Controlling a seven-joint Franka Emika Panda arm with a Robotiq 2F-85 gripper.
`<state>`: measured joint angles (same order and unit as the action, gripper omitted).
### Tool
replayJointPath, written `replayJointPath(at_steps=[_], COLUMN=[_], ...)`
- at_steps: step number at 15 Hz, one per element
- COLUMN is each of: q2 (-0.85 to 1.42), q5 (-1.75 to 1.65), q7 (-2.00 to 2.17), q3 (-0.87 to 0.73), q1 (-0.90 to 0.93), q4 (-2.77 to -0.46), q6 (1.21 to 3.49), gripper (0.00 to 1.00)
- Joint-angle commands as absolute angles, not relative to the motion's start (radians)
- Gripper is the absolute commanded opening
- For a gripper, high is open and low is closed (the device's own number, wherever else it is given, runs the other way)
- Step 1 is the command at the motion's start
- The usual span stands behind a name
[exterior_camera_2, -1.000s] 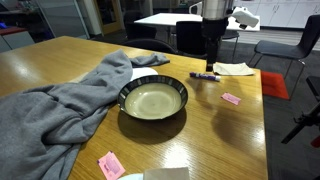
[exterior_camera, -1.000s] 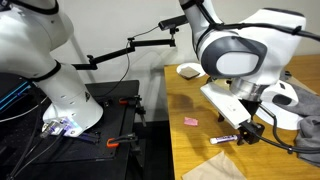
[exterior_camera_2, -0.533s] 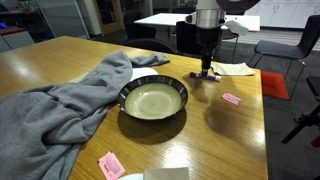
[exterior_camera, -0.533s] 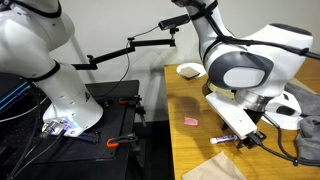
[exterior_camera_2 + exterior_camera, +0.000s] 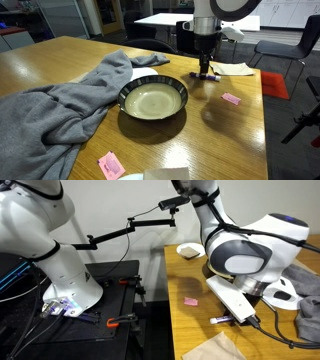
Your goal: Move the purple marker backwards
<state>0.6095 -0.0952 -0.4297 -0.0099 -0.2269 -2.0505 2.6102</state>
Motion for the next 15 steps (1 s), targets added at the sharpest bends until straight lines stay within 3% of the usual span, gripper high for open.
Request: replayJointPath(at_steps=[1, 2, 8, 15], q2=[0.596, 0.582, 0.5, 0.499], q5=[-0.098, -0.098, -0.142, -0.196], q7=[-0.427, -0.431, -0.453, -0.738], q3=[-0.003, 0.0, -0.013, 0.003], q1=[-0.226, -0.226, -0.208, -0.218], q4=[-2.039, -2.049, -2.042, -1.862], q6=[2.577, 2.577, 2.484, 2.268], gripper=[0.05, 0.01, 0.05, 0.05])
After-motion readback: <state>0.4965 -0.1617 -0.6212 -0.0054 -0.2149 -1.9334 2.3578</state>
